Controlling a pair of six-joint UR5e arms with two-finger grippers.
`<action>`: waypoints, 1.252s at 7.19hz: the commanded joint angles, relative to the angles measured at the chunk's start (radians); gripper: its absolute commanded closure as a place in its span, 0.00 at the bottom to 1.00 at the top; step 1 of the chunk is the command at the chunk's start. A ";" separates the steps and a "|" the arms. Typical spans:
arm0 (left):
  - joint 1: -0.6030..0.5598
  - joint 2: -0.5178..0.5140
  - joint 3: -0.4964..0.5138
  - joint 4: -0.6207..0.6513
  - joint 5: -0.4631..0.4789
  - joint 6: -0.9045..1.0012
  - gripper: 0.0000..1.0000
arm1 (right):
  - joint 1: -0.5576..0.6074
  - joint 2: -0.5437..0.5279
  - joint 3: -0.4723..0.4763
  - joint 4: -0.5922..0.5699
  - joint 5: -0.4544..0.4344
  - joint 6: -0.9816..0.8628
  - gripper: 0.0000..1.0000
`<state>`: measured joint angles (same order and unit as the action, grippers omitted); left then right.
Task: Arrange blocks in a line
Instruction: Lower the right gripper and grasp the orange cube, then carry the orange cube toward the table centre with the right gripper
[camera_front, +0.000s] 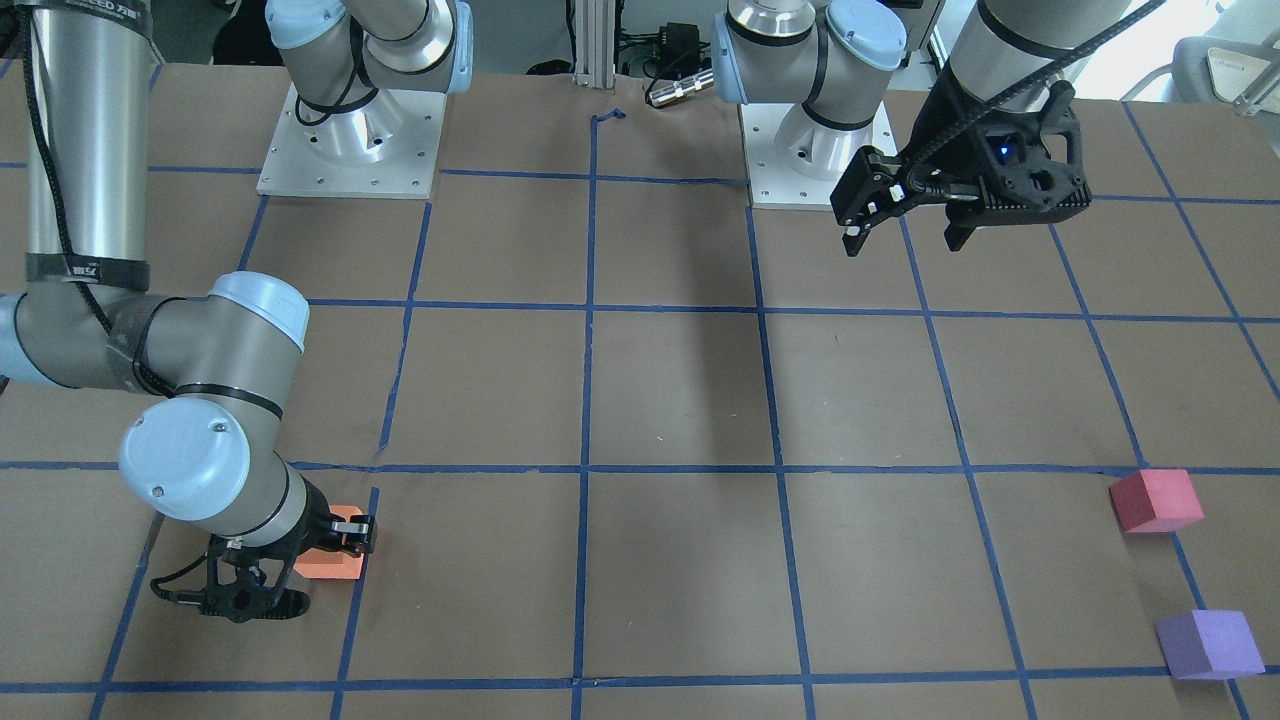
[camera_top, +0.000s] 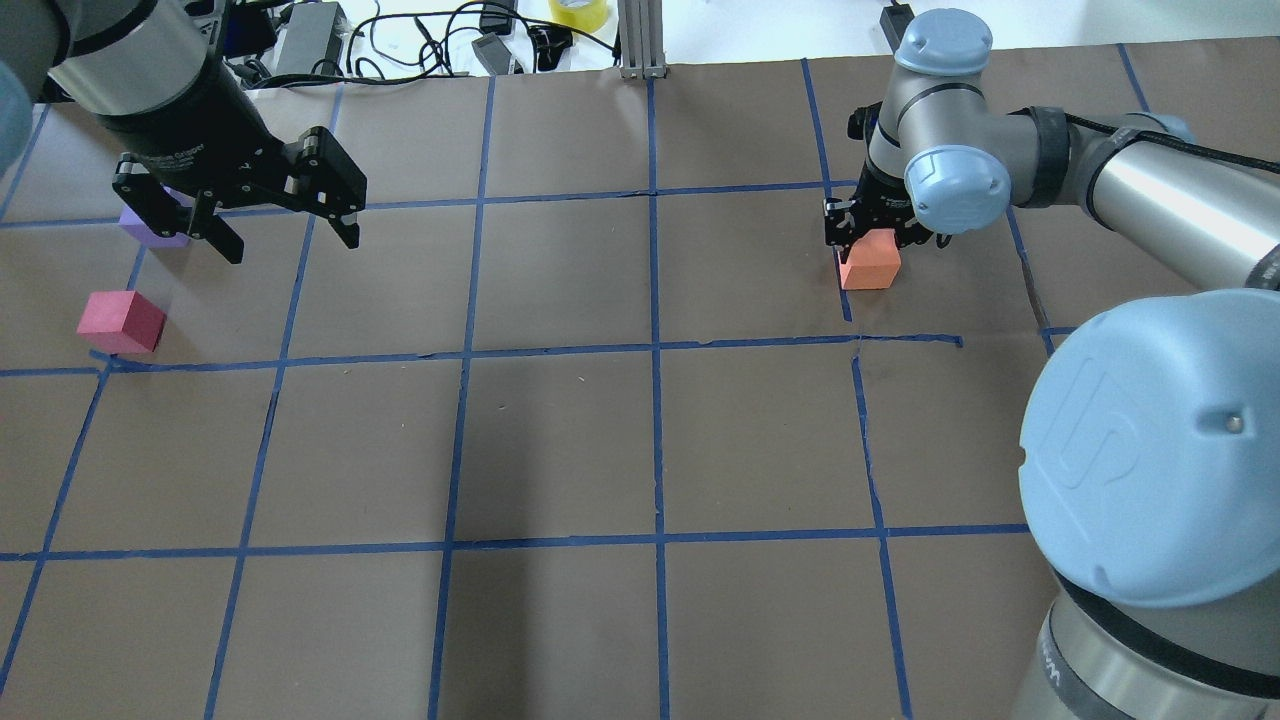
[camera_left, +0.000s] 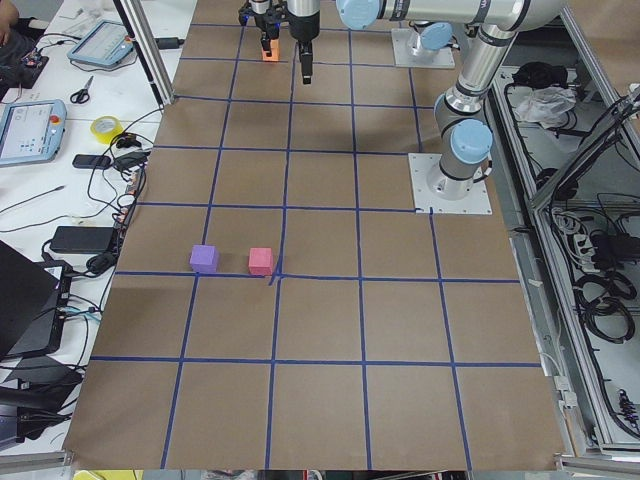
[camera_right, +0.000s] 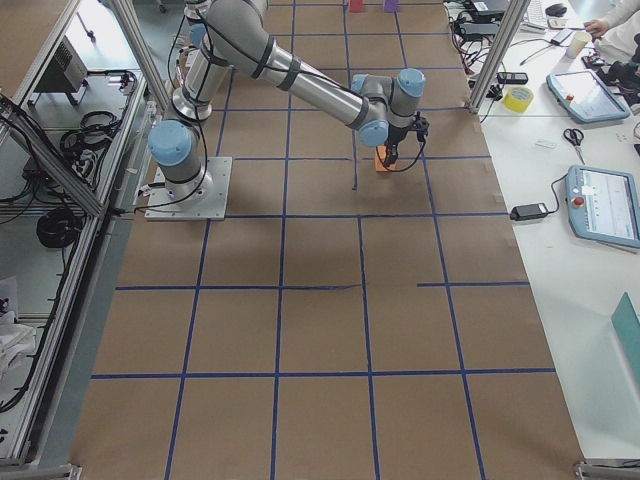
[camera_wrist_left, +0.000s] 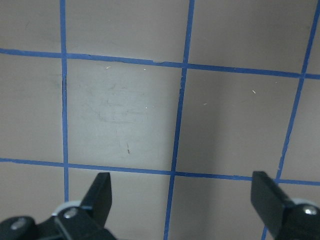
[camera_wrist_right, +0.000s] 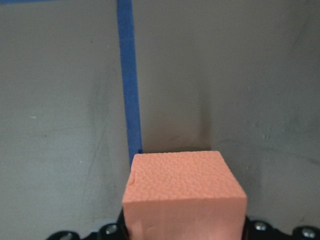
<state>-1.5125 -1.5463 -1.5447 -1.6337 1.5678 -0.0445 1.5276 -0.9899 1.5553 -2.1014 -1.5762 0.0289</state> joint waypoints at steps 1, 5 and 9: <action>0.000 0.000 0.000 0.000 0.001 0.000 0.00 | 0.084 -0.033 -0.027 -0.005 0.016 0.095 1.00; 0.000 0.000 -0.002 -0.002 0.005 0.000 0.00 | 0.380 0.040 -0.139 -0.009 0.097 0.425 1.00; 0.000 0.000 -0.002 -0.002 0.005 0.000 0.00 | 0.418 0.148 -0.224 -0.048 0.090 0.411 1.00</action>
<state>-1.5125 -1.5463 -1.5458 -1.6348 1.5723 -0.0445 1.9416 -0.8501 1.3400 -2.1535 -1.4799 0.4483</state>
